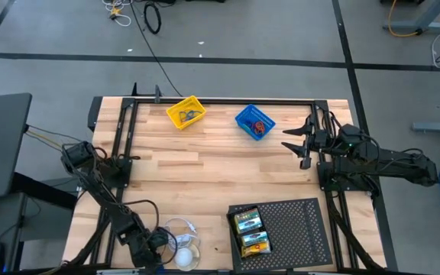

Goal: Pick & Place Office Desk Supplies
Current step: Put the blue spring keychain into the blue basket

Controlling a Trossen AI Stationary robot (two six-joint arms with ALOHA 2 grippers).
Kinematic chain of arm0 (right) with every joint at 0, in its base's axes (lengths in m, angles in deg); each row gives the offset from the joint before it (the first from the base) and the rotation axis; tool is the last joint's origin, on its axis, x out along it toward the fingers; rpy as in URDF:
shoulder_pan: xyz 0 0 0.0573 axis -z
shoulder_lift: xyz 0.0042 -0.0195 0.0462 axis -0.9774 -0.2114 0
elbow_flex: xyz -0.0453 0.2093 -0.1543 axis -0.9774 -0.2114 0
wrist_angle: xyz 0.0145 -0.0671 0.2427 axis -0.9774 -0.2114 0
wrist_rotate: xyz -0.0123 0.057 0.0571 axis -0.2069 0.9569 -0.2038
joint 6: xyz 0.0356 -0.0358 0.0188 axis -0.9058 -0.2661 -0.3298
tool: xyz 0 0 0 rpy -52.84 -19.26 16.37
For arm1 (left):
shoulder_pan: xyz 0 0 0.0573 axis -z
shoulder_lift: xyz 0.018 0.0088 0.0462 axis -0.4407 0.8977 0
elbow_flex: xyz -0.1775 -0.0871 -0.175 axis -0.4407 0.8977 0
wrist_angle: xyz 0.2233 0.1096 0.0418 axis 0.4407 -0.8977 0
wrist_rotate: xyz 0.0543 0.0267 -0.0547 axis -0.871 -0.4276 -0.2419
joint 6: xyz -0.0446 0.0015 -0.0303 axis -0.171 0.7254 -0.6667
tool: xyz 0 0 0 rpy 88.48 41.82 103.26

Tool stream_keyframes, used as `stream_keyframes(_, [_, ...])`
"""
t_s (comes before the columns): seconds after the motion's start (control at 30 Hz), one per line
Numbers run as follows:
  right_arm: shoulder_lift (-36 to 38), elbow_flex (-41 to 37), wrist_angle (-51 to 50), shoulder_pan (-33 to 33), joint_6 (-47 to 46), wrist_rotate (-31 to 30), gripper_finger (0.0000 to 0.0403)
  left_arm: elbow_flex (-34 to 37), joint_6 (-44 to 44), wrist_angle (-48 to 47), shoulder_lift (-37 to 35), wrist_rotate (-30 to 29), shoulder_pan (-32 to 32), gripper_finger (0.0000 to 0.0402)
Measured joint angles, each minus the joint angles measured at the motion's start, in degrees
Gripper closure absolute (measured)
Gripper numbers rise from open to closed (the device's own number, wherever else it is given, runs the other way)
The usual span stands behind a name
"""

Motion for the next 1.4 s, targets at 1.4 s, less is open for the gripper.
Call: stream_keyframes(1.4, [-0.1,0.0,0.3,0.0,1.0,-0.7,0.0209,-8.6,8.3,-58.1,-24.2,-30.1,-5.1,0.0393])
